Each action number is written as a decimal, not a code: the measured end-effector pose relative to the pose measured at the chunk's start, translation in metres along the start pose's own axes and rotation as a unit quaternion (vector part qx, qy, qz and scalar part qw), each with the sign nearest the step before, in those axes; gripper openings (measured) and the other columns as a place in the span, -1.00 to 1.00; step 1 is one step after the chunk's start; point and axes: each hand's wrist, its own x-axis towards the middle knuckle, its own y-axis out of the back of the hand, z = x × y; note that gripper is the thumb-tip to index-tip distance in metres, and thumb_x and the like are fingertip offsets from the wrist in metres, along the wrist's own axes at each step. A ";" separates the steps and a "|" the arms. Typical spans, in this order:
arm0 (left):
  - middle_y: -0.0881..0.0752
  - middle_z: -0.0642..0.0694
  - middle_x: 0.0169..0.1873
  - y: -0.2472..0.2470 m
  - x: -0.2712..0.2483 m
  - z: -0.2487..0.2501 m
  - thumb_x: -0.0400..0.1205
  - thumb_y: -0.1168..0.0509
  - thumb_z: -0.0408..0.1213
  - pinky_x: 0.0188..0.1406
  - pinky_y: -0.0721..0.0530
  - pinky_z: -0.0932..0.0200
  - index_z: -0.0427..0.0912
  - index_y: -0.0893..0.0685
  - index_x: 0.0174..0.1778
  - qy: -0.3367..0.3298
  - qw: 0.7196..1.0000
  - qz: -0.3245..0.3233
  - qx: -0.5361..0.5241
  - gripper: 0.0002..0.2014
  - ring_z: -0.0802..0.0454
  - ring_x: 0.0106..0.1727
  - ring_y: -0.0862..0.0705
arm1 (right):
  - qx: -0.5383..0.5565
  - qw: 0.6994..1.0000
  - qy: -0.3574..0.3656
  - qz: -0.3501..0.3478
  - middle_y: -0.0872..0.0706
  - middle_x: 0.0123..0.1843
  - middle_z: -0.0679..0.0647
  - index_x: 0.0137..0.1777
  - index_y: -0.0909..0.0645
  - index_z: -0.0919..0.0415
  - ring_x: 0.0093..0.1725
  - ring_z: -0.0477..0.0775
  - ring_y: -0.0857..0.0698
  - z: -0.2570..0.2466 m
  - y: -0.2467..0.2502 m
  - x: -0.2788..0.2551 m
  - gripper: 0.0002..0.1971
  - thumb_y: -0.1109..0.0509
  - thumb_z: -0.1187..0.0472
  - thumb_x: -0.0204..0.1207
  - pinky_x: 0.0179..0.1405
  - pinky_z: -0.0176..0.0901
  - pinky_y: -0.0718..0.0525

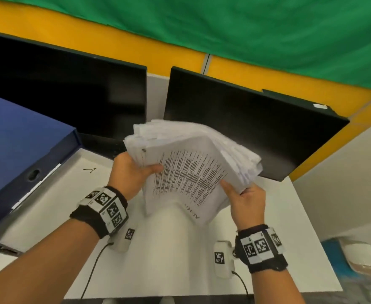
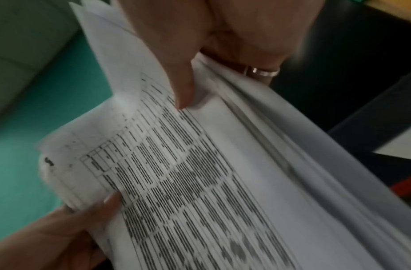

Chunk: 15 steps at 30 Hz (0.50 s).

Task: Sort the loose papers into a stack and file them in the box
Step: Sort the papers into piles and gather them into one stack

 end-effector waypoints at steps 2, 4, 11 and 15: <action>-0.84 0.23 -0.07 0.004 -0.002 -0.011 0.48 -0.54 -0.39 0.03 -0.82 -0.03 0.12 -0.75 0.06 0.023 0.997 -0.045 0.051 -0.66 0.24 -0.01 -0.82 | 0.026 0.999 -0.035 0.004 -0.83 -0.18 -0.34 -0.04 -0.72 -0.07 -0.13 -0.29 -0.81 0.007 -0.003 -0.004 -0.69 -0.59 0.40 0.42 -0.23 -0.40 -0.76; -0.83 0.27 -0.08 0.005 -0.001 -0.013 0.53 -0.49 -0.36 0.04 -0.81 -0.05 0.18 -0.74 0.06 0.030 0.996 -0.059 0.067 -0.69 0.25 -0.01 -0.81 | 0.047 0.998 -0.047 0.018 -0.83 -0.14 -0.34 0.01 -0.70 -0.09 -0.10 -0.29 -0.81 0.008 -0.006 -0.004 -0.65 -0.60 0.39 0.40 -0.24 -0.45 -0.72; -0.82 0.11 0.10 0.008 0.003 -0.003 0.54 -0.48 -0.32 0.18 -0.76 -0.09 0.10 -0.73 0.20 -0.006 0.997 -0.055 0.056 -0.66 0.16 0.16 -0.77 | 0.049 0.998 -0.001 0.051 -0.83 -0.04 -0.28 0.12 -0.71 -0.06 0.01 -0.21 -0.80 -0.007 -0.008 -0.002 -0.65 -0.61 0.29 0.39 -0.09 -0.35 -0.76; -0.73 0.14 0.18 0.002 -0.002 -0.005 0.50 -0.48 -0.05 0.16 -0.74 0.00 0.09 -0.55 0.35 -0.003 0.991 -0.091 0.101 -0.51 0.18 0.21 -0.71 | 0.038 0.995 0.036 0.083 -0.76 0.07 -0.21 0.20 -0.64 -0.03 0.12 -0.08 -0.77 -0.011 -0.012 0.002 -0.60 -0.62 0.27 0.41 0.05 0.02 -0.81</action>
